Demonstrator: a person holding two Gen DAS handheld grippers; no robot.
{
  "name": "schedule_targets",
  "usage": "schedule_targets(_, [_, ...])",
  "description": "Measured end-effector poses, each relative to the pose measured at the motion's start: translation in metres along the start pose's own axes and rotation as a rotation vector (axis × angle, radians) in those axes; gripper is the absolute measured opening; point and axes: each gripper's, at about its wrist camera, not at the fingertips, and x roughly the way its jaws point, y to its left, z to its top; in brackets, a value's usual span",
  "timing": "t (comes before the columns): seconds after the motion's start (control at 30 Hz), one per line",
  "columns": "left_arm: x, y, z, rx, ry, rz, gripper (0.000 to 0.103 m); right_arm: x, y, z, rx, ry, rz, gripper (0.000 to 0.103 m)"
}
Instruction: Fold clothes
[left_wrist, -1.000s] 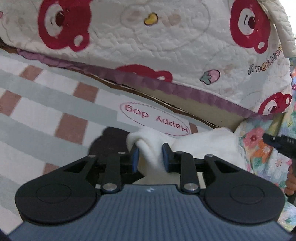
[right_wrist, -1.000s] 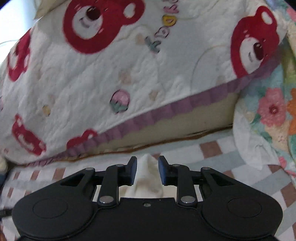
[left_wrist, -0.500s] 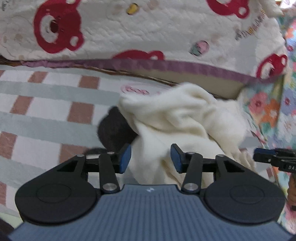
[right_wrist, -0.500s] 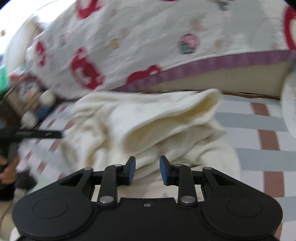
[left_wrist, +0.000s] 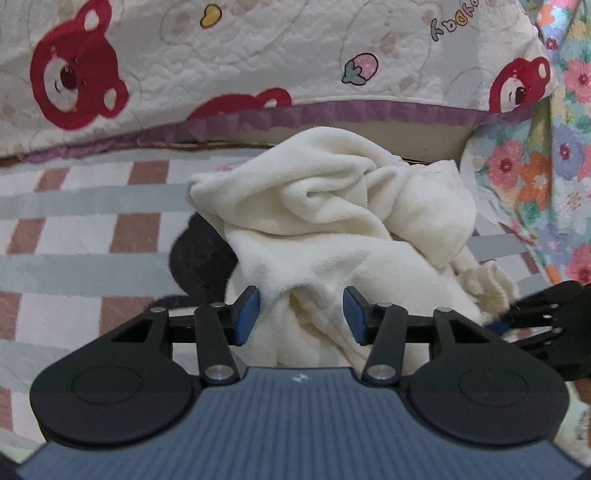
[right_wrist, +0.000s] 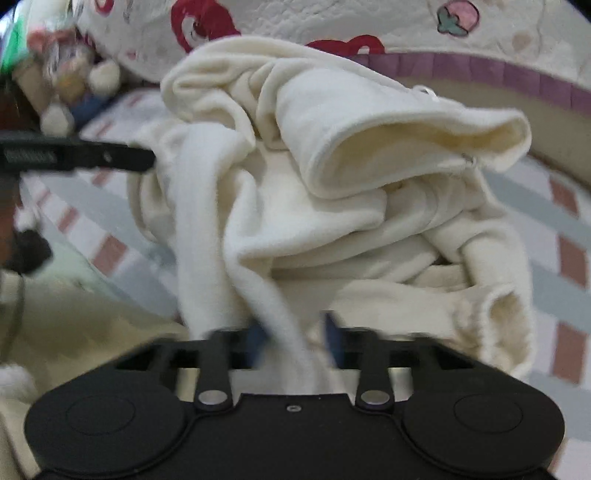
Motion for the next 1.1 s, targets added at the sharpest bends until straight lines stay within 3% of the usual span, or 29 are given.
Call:
schedule_targets(0.17, [0.005,0.006,0.000,0.004,-0.044,-0.016,0.049,-0.001,0.007,0.006,0.004,0.023,-0.008,0.007])
schedule_targets(0.4, [0.005,0.032,0.004,-0.082,-0.080,-0.056,0.049,-0.009,0.012,0.042,0.087,-0.082,0.234,0.007])
schedule_targets(0.53, [-0.010,0.047,0.012,-0.138,-0.117,-0.123,0.049,-0.018,0.024,0.059,0.104,-0.131,0.355,0.007])
schedule_targets(0.63, [-0.019,0.048,0.014,-0.145,-0.123,-0.166,0.049,-0.025,0.027,0.070,0.116,-0.164,0.363,0.007])
schedule_targets(0.87, [-0.021,0.038,0.010,-0.117,-0.105,-0.244,0.050,-0.018,0.017,0.101,0.160,-0.204,0.255,0.007])
schedule_targets(1.1, [0.005,0.028,-0.004,-0.144,-0.038,-0.312,0.051,-0.018,0.028,0.093,0.161,-0.213,0.286,0.007])
